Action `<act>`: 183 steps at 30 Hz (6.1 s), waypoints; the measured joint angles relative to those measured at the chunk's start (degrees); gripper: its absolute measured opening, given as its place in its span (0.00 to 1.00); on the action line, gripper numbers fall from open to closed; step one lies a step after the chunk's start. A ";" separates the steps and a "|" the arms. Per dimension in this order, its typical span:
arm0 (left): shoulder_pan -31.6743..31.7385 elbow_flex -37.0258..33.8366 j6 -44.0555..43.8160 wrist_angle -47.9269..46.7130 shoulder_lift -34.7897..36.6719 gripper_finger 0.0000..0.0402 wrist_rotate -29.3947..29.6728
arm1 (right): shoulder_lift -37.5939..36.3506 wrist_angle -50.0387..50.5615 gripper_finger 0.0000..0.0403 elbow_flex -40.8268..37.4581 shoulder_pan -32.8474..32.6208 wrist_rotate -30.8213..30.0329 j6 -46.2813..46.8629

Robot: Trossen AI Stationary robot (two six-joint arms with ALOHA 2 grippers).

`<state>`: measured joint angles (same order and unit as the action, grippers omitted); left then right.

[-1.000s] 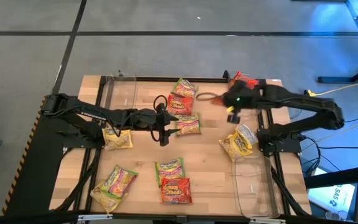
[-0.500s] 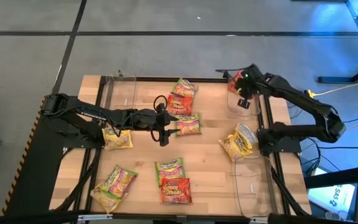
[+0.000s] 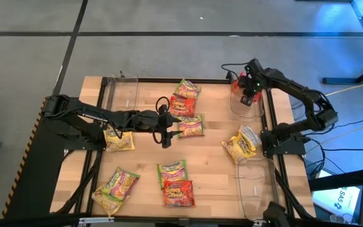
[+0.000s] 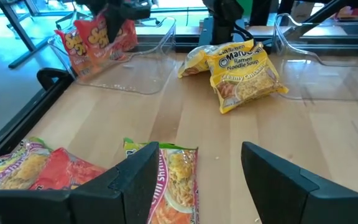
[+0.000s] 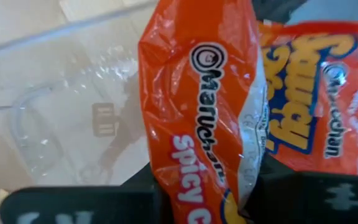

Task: Sort Maruchan noodles
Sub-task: Put the orange noodle pack into the top right transparent bin

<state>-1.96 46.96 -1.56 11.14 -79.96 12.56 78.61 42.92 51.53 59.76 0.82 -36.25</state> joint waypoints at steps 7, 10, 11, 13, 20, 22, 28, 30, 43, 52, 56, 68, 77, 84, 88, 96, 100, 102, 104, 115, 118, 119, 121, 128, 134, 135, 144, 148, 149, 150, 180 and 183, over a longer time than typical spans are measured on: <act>0.00 -0.02 0.24 0.02 0.00 0.55 0.01 | 3.68 -3.05 0.22 0.00 1.08 -0.40 1.29; 0.00 -0.02 0.24 0.02 0.00 0.55 0.01 | 3.80 -4.02 0.28 0.00 1.04 -1.02 1.68; 0.00 -0.02 0.24 0.02 0.00 0.55 0.02 | 3.80 -4.20 0.31 0.00 1.02 -0.97 1.68; 0.00 -0.02 0.24 0.02 0.00 0.55 -0.01 | 3.80 -4.06 0.36 0.00 1.03 -1.18 1.70; 0.00 -0.02 0.24 0.02 0.00 0.55 -0.01 | 3.80 -4.75 0.52 0.00 0.99 -8.52 1.30; 0.00 -0.02 0.24 0.03 0.00 0.55 -0.01 | 3.80 -5.47 0.54 0.01 0.98 -10.45 1.74; 0.00 -0.02 0.61 0.02 0.00 0.55 -0.01 | 3.36 -4.55 0.54 1.90 0.97 -8.70 4.12; 0.00 -0.02 0.59 0.02 0.00 0.55 -0.01 | 3.11 -4.59 0.54 2.50 0.97 -8.63 4.73; 0.00 -0.02 0.67 0.02 0.00 0.55 0.50 | 0.88 8.04 0.53 10.62 0.97 -7.28 13.80; 0.02 -0.02 0.63 0.02 0.00 0.55 0.87 | -5.98 12.57 0.53 12.44 -1.78 -1.27 19.27; 0.07 -0.02 0.31 0.02 0.00 0.55 0.85 | -9.92 8.57 0.53 11.77 -7.42 11.72 20.26; 0.04 -0.09 -7.92 -3.14 -0.50 0.55 2.00 | -12.66 -18.39 0.53 0.27 -32.61 14.29 26.78; -1.18 -3.90 -20.28 -8.86 -1.60 0.55 6.06 | -3.02 -33.59 0.57 -0.12 -36.93 6.22 32.13; -3.19 -11.85 -22.35 0.80 -1.49 0.55 11.80 | 11.21 -37.04 0.77 8.19 -35.86 4.26 33.05; -0.79 -14.70 -22.40 3.01 -2.14 0.55 12.03 | 20.41 -35.65 0.83 15.65 -33.92 4.36 33.28; 6.14 -14.58 -20.59 5.94 -4.65 0.55 10.90 | 32.77 -29.25 0.80 29.10 -30.12 9.96 33.00; 8.74 -14.67 -20.55 5.48 -6.96 0.55 10.81 | 35.29 -28.59 0.79 31.31 -29.63 10.92 32.83; 9.45 -14.67 -20.69 5.46 -7.92 0.55 10.96 | 36.21 -29.17 0.79 31.36 -29.58 11.11 32.81; 9.91 -14.67 -20.72 6.78 -9.32 0.55 11.00 | 36.97 -29.28 0.79 31.36 -29.38 11.52 33.01; 11.61 -14.64 -20.55 15.20 -18.17 0.55 11.46 | 37.81 -28.01 0.79 31.34 -29.35 10.29 35.86; 11.69 -14.64 -20.37 17.16 -19.31 0.55 12.13 | 38.05 -26.53 0.79 31.34 -29.35 10.31 35.82; 11.76 -14.64 -20.37 17.39 -19.54 0.55 12.15 | 38.24 -25.69 0.79 31.34 -29.35 10.57 35.82; 12.00 -14.64 -20.33 17.76 -20.02 0.55 12.21 | 38.77 -23.83 0.79 31.34 -29.35 10.93 35.80; 12.57 -14.62 -18.86 18.61 -20.06 0.55 12.34 | 39.19 -19.30 0.79 31.34 -29.43 15.40 32.50; 12.55 -14.62 -18.82 18.53 -20.06 0.55 12.32 | 39.21 -18.99 0.79 31.34 -29.77 27.27 30.05; 12.55 -14.62 -18.82 18.51 -20.06 0.55 12.30 | 39.21 -19.02 0.79 31.34 -30.01 29.26 29.88; 12.52 -14.62 -17.75 18.46 -20.05 0.55 12.39 | 39.23 -19.27 0.79 31.34 -32.61 31.37 26.37; 12.55 -14.62 -17.68 19.07 -20.06 0.55 12.45 | 39.26 -19.37 0.79 31.32 -34.03 30.07 25.24; 12.52 -14.62 -17.46 19.23 -20.05 0.55 12.43 | 39.26 -19.44 0.79 31.32 -34.57 30.08 25.09; 12.52 -14.62 -17.30 19.49 -20.05 0.55 12.42 | 39.26 -19.52 0.79 31.32 -35.09 30.01 24.73; 10.12 -14.60 -13.07 21.61 -20.00 0.55 17.53 | 39.24 -22.34 0.03 31.32 -38.41 19.17 22.57; 9.40 -14.60 -13.10 21.07 -19.39 0.55 17.52 | 38.79 -21.81 0.01 31.32 -38.44 18.35 21.20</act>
<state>7.45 32.36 -14.67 32.21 -99.35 30.09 117.40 21.11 82.85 21.32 19.17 -15.04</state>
